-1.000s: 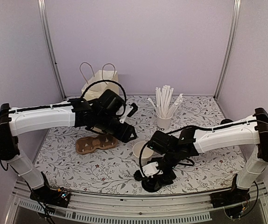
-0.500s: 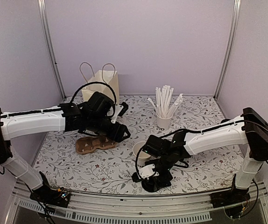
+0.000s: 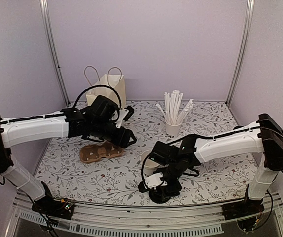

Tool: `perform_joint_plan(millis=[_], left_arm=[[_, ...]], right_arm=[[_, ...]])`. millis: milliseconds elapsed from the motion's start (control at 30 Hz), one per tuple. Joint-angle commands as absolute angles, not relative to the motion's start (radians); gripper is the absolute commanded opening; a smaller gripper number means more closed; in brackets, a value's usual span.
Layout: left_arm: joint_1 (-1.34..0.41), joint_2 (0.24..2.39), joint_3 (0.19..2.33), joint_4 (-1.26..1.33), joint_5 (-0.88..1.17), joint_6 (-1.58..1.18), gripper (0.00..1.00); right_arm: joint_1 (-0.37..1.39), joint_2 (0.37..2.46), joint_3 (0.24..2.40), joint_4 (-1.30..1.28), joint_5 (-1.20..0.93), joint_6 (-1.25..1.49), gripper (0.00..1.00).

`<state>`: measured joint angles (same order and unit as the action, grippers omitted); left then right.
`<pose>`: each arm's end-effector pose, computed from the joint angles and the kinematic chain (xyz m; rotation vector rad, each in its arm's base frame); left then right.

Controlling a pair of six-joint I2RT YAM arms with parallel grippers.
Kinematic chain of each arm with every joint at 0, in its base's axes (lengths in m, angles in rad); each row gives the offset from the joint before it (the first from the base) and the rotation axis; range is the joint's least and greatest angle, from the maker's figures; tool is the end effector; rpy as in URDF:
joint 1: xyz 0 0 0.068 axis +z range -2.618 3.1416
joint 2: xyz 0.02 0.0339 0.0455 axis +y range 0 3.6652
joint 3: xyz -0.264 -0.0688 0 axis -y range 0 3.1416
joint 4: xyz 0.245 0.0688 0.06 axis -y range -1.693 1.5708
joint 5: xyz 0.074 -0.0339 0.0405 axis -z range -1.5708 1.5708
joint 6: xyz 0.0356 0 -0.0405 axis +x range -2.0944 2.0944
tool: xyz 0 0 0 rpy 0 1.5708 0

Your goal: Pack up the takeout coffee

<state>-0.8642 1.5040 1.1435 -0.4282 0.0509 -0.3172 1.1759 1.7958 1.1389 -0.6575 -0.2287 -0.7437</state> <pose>0.2129 -0.2522 0.2689 0.6863 2.3512 -0.6142 0.1222 0.3143 0.1636 -2.4107 1.6358 0.4073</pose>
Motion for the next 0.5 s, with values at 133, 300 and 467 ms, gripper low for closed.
perform_joint_plan(millis=[133,300,467], left_arm=[[-0.778,1.505,1.196,-0.488,0.054,-0.227,0.61],[-0.768,1.459,1.087,-0.386,0.067,-0.275,0.62],[-0.765,1.486,0.996,-0.257,0.103,-0.342,0.62]], right_arm=[[1.186,1.645,1.407,-0.939,-0.428,-0.766,0.66],[1.174,1.672,1.548,-0.972,-0.305,-0.761,0.65],[1.108,1.732,1.641,-0.985,-0.253,-0.77,0.65]])
